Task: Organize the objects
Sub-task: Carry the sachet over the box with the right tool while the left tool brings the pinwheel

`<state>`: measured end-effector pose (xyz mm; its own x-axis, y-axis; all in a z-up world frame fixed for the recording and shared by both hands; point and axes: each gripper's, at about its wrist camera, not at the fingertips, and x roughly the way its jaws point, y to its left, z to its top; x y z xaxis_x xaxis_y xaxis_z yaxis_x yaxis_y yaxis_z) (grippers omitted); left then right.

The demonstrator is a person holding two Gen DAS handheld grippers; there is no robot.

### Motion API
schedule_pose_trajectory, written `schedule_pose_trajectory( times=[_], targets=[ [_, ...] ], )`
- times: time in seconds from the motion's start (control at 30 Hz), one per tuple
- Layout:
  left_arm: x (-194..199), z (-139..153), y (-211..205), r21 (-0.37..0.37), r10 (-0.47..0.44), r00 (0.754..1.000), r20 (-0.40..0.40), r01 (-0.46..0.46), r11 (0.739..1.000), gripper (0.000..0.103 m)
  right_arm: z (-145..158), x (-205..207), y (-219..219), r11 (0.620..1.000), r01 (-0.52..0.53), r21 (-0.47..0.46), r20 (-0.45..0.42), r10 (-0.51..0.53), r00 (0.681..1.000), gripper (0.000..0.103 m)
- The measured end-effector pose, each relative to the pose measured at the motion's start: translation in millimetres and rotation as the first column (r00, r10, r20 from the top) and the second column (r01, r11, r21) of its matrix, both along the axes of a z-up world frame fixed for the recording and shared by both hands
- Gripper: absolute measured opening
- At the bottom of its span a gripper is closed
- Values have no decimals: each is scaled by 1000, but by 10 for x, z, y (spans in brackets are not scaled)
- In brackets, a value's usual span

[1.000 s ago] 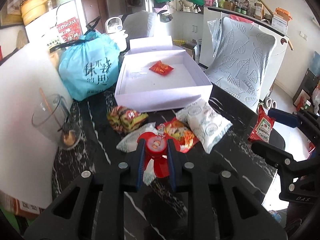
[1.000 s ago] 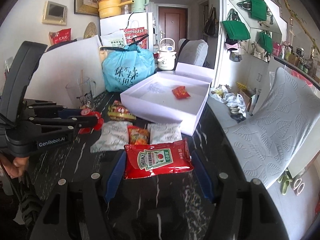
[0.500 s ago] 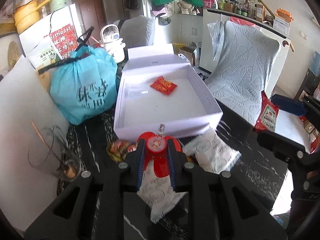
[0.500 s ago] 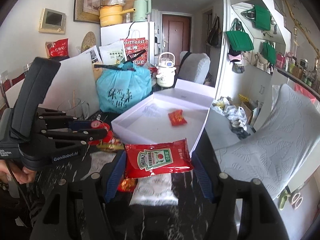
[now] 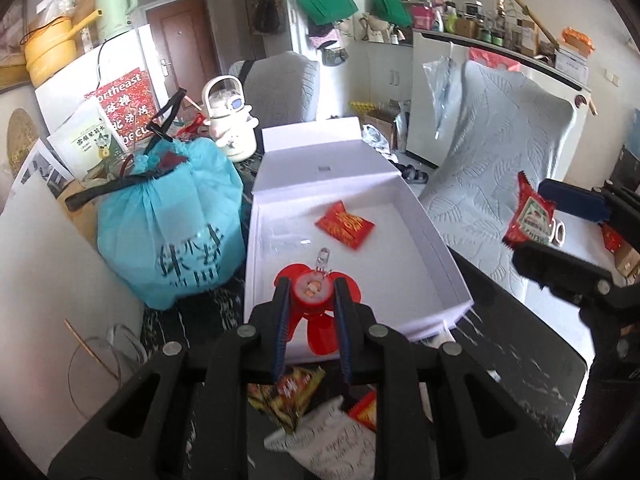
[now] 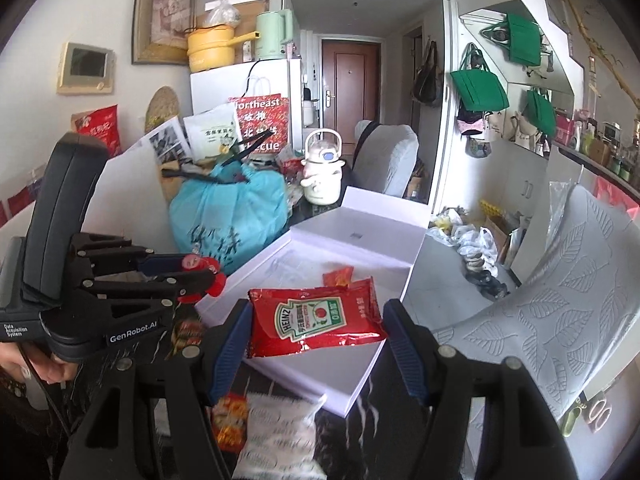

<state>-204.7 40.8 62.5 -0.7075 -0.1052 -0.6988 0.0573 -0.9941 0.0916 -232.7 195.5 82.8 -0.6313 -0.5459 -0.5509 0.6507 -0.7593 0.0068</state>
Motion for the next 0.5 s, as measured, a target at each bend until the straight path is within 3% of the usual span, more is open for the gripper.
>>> schedule_pose_trajectory(
  times=[0.5],
  targets=[
    [-676,-85,-172,-46,-27,1000,-3,26,999,20,163,-743,-242,998,36,-42,-41,-38,998,68]
  ],
)
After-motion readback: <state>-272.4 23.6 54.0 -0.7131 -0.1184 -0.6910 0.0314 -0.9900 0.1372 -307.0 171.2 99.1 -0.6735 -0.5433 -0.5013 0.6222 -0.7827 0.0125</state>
